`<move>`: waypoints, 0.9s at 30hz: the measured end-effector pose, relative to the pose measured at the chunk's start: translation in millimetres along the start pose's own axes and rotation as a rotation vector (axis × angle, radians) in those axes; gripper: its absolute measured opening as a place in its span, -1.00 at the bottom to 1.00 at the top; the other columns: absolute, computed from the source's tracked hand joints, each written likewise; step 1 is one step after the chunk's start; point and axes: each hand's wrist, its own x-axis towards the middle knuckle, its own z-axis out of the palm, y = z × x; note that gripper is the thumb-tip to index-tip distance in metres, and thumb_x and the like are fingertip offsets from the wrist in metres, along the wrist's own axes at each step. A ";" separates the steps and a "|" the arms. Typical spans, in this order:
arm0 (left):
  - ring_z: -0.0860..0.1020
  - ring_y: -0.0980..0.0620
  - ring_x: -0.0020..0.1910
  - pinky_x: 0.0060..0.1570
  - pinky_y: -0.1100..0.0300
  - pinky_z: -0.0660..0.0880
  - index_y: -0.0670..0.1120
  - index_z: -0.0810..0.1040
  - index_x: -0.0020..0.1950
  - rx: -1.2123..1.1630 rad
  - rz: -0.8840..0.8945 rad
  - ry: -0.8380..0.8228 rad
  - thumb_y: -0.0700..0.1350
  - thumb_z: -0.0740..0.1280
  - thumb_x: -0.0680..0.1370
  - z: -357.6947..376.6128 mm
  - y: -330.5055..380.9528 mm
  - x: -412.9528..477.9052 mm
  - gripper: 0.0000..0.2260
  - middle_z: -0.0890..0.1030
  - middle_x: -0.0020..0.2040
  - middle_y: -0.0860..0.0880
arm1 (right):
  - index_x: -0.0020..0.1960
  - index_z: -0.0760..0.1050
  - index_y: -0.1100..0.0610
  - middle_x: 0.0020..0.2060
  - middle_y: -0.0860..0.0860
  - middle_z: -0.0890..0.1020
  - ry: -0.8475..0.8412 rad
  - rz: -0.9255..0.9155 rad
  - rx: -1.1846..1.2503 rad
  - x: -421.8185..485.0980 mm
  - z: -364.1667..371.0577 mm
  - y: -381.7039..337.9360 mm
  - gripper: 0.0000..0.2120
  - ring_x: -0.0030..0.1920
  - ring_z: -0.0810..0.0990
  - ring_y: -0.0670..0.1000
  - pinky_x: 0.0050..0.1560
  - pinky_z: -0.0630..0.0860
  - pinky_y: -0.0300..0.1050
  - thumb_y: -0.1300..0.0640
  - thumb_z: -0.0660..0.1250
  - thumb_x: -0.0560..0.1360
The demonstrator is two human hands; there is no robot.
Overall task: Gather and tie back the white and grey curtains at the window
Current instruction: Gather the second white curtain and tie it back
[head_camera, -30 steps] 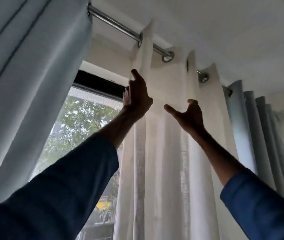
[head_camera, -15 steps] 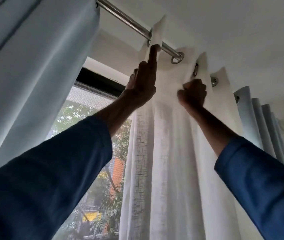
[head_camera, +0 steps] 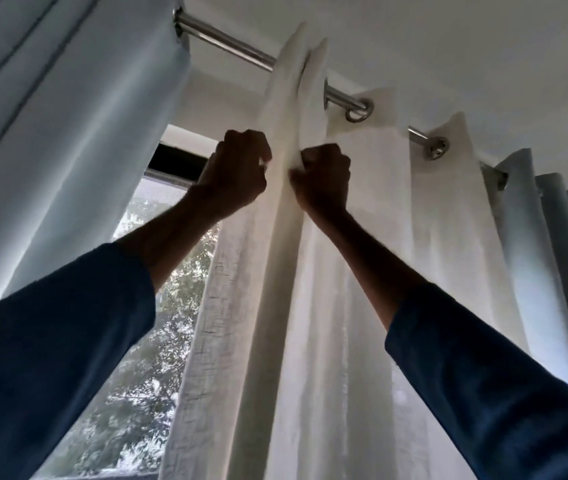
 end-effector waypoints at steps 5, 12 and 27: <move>0.63 -0.10 -0.04 -0.04 0.02 0.60 -0.02 0.59 0.03 -0.003 0.066 0.018 -0.19 0.35 0.50 7.7 41.1 -2.1 -0.86 0.64 -0.01 -0.09 | -0.41 0.39 0.14 -0.41 0.01 0.61 0.056 0.016 0.007 -9.0 -28.6 33.9 -0.76 -0.32 0.62 0.05 -0.31 0.55 -0.11 0.21 0.40 0.35; 0.63 0.03 -0.20 -0.17 0.08 0.61 -0.11 0.65 -0.08 -0.093 0.061 -0.024 -0.29 0.38 0.46 14.6 74.9 -15.4 -0.88 0.68 -0.15 -0.05 | -0.04 0.66 0.04 -0.12 -0.06 0.72 0.080 -0.078 0.068 -24.1 -46.0 44.5 -0.89 -0.13 0.68 -0.04 -0.04 0.64 -0.09 0.10 0.46 0.44; 0.72 -0.07 -0.22 -0.23 -0.02 0.68 -0.29 0.70 -0.05 -0.351 -0.330 -0.373 -0.31 0.35 0.51 -5.9 89.7 -54.0 -0.87 0.71 -0.14 -0.20 | 0.04 0.54 0.14 -0.15 0.02 0.60 -0.022 -0.306 0.054 -92.4 -54.4 63.1 -0.74 -0.17 0.57 0.05 -0.12 0.54 -0.02 0.25 0.47 0.38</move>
